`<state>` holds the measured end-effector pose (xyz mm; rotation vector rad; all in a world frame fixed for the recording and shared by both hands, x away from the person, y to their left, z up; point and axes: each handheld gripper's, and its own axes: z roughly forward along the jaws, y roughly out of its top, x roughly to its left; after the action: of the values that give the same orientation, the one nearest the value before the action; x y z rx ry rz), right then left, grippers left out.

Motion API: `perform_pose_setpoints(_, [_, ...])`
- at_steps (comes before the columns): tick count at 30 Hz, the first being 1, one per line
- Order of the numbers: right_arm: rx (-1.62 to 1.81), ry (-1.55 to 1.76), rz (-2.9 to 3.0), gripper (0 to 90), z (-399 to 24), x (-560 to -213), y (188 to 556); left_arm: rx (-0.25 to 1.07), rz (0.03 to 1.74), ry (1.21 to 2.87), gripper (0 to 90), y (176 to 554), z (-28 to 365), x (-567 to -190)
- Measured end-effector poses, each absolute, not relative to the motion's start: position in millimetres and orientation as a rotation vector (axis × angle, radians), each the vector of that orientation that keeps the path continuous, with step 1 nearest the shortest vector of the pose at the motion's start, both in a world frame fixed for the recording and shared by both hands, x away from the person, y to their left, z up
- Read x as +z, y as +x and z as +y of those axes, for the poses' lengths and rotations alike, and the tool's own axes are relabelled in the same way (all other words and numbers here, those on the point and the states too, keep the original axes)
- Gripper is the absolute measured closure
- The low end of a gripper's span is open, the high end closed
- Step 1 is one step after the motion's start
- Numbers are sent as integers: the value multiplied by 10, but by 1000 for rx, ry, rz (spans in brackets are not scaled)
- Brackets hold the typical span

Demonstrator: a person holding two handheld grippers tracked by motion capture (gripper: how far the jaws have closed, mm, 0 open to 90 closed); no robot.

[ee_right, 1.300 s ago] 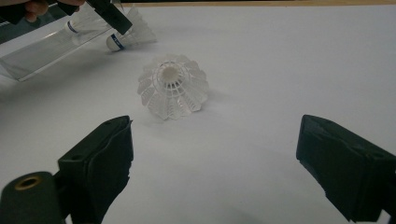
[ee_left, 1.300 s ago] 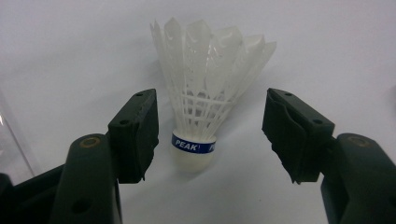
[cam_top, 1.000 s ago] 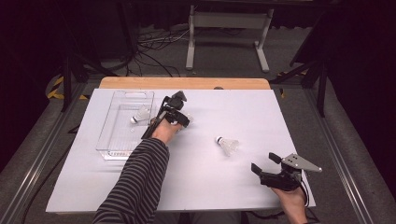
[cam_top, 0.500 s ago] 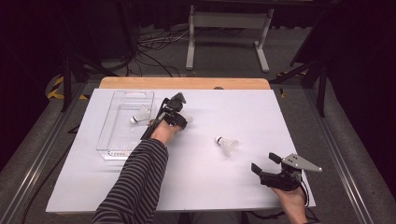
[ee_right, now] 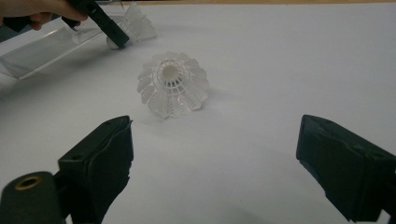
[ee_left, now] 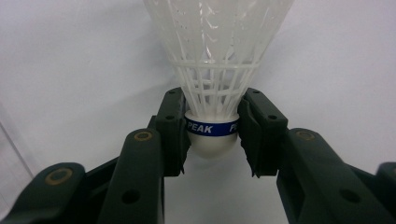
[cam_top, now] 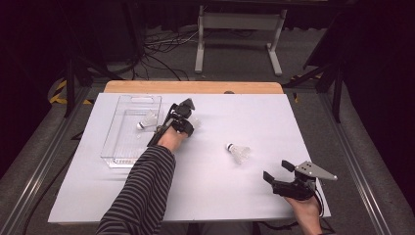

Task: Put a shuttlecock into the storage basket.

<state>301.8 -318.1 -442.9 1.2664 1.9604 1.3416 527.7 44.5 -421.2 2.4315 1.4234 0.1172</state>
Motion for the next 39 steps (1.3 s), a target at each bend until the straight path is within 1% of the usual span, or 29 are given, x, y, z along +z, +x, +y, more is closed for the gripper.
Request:
perform_pose_setpoints(21, [1339, 1266, 1960, 116, -3178, -4430, 3020, 122, 1393, 2431, 653, 5268, 466, -4179])
perform_pose_setpoints(39, [1339, 1272, 1955, 116, -3182, -4435, 3022, 133, 1314, 2389, 653, 5116, 516, -3999])
